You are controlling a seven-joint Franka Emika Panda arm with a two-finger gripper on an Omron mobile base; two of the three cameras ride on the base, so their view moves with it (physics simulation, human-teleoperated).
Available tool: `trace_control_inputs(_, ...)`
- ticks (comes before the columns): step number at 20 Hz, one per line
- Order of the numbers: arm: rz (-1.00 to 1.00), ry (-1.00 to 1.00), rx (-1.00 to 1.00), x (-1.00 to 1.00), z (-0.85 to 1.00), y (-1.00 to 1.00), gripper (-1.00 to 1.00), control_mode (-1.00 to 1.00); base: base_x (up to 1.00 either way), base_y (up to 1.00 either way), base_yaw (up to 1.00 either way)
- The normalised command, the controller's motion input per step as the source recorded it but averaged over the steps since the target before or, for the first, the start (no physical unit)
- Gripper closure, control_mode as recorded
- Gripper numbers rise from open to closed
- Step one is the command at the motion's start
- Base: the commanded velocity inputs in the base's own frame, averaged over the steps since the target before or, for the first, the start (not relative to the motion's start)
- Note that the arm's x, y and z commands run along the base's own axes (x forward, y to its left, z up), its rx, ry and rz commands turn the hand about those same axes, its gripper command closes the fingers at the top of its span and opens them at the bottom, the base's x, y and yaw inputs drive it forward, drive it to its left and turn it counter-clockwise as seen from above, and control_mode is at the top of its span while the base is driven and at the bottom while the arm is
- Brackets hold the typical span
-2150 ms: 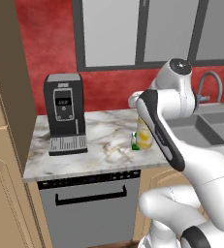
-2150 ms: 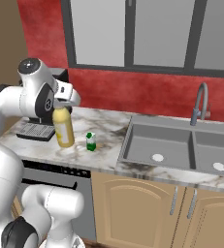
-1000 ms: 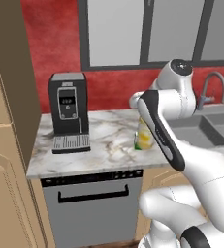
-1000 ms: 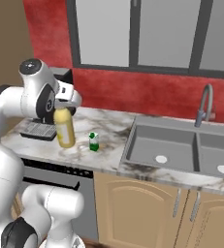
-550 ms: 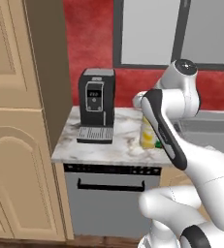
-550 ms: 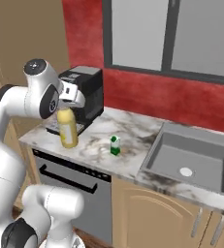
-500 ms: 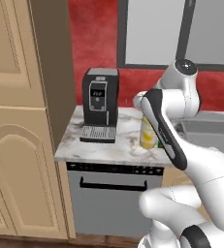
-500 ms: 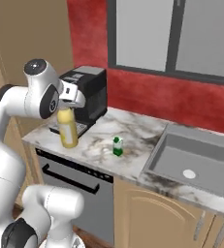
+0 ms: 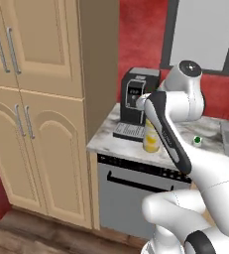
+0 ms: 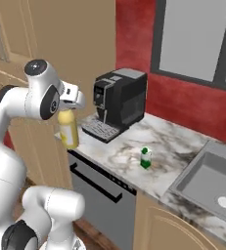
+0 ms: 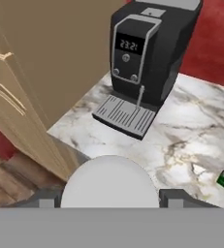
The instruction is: Move the drinks to the dining counter.
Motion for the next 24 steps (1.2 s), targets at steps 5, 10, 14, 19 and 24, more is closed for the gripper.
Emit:
trace_control_inputs(5, 0.00, 0.00, 0.00, 0.00, 0.00, 0.00, 1.00, 1.00, -0.28, 0.00, 0.42)
trace_control_inputs(10, 0.00, 0.00, 0.00, 0.00, 0.00, 0.00, 1.00, 1.00, -0.33, 0.00, 0.42)
trace_control_inputs(14, 0.00, 0.00, 0.00, 0.00, 0.00, 0.00, 1.00, 1.00, -0.44, 0.00, 0.41)
trace_control_inputs(19, 0.00, 0.00, 0.00, 0.00, 0.00, 0.00, 1.00, 1.00, -0.46, 0.02, 0.38)
trace_control_inputs(24, 0.00, 0.00, 0.00, 0.00, 0.00, 0.00, 1.00, 1.00, -0.41, 0.07, 0.36)
